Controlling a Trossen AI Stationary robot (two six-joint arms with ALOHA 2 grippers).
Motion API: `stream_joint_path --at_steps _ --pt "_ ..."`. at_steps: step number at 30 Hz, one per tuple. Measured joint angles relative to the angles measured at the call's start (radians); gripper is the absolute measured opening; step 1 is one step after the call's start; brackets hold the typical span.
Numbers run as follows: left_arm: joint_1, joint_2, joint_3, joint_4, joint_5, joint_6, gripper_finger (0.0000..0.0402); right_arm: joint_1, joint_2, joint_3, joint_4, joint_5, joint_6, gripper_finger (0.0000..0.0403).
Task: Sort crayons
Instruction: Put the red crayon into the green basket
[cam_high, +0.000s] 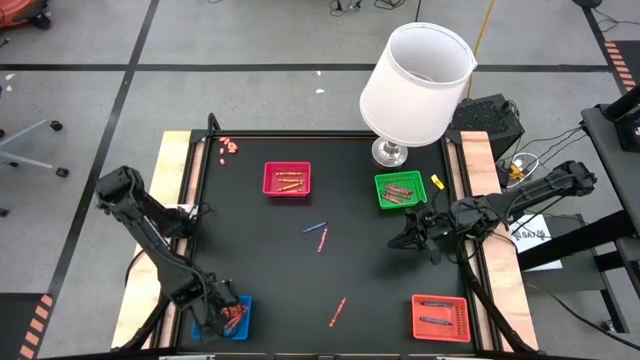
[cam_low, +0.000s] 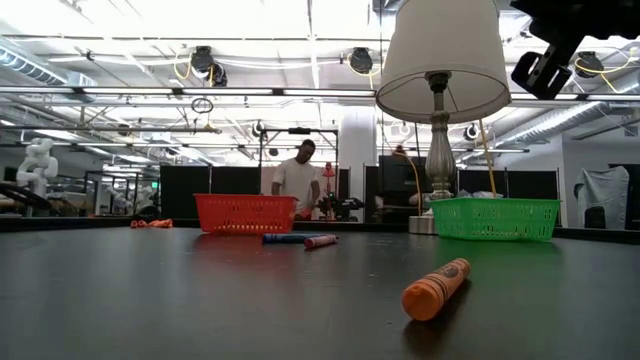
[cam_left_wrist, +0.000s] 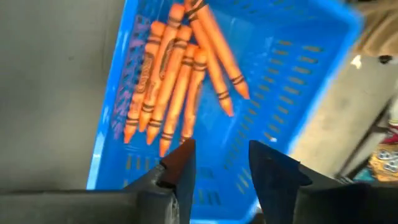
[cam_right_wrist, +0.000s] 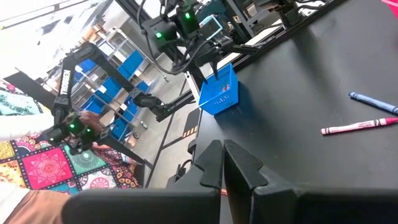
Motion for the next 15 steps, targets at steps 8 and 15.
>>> stream_joint_path --at_steps 8,15 --pt "0.059 -0.08 0.117 -0.115 -0.065 0.003 0.0123 0.0 0.0 0.0 0.001 0.038 0.002 0.0" --pt "0.131 -0.182 0.146 -0.244 -0.243 0.008 0.0097 -0.001 0.0 0.0 0.018 0.072 -0.066 0.0"
